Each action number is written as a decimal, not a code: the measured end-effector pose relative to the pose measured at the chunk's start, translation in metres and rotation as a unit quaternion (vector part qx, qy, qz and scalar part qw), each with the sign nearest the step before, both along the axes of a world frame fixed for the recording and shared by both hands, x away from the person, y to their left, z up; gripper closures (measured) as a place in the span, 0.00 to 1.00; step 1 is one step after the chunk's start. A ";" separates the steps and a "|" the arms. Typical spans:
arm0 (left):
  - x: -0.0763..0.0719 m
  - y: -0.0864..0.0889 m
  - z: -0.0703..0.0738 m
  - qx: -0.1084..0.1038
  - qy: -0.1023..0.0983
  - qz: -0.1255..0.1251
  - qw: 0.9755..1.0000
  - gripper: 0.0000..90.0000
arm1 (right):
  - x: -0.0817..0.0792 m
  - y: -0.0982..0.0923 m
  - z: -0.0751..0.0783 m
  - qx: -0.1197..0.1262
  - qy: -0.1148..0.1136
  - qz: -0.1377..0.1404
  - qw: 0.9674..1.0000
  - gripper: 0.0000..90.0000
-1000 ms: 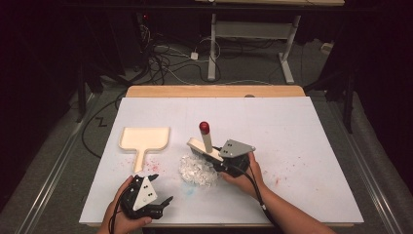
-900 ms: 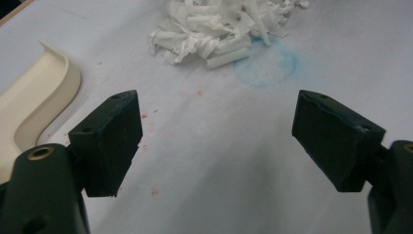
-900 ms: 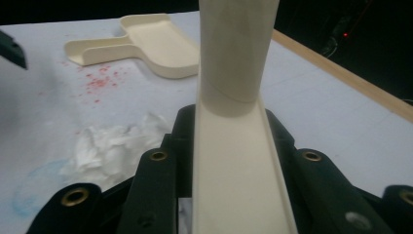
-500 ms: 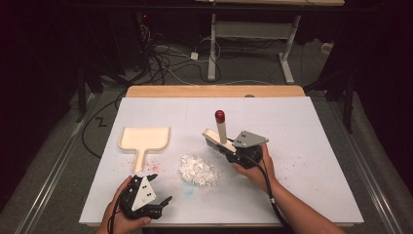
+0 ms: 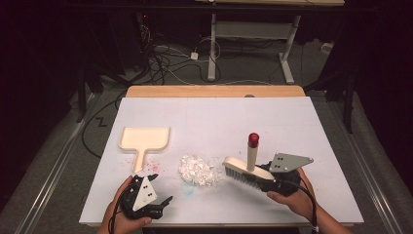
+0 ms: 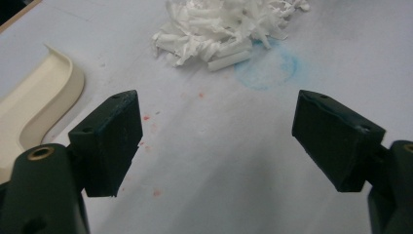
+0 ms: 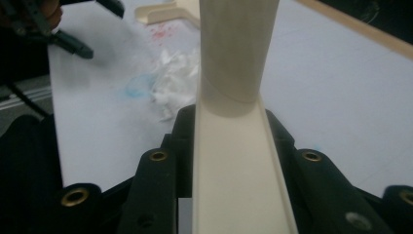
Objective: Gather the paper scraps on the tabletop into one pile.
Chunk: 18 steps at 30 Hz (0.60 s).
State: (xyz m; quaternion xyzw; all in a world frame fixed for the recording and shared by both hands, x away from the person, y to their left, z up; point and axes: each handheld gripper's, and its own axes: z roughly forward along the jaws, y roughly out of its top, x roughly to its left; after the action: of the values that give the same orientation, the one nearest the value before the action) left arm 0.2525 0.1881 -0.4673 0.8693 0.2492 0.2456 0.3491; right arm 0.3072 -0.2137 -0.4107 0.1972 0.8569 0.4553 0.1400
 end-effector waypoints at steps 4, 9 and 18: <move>0.000 -0.002 0.001 0.001 -0.002 -0.003 1.000 0.20 | 0.001 0.015 -0.012 -0.011 0.020 0.018 1.000 0.76; 0.001 0.000 -0.001 0.000 0.002 -0.003 1.000 0.19 | 0.009 0.040 -0.022 -0.013 0.024 0.029 0.999 0.76; 0.001 0.001 -0.001 -0.002 0.002 -0.003 1.000 0.19 | 0.027 0.066 -0.025 -0.007 0.003 0.022 1.000 0.76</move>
State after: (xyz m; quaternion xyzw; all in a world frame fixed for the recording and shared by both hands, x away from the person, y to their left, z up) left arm 0.2531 0.1893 -0.4683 0.8700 0.2482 0.2422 0.3505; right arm 0.3344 -0.1475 -0.4354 0.1792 0.8643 0.4520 0.1285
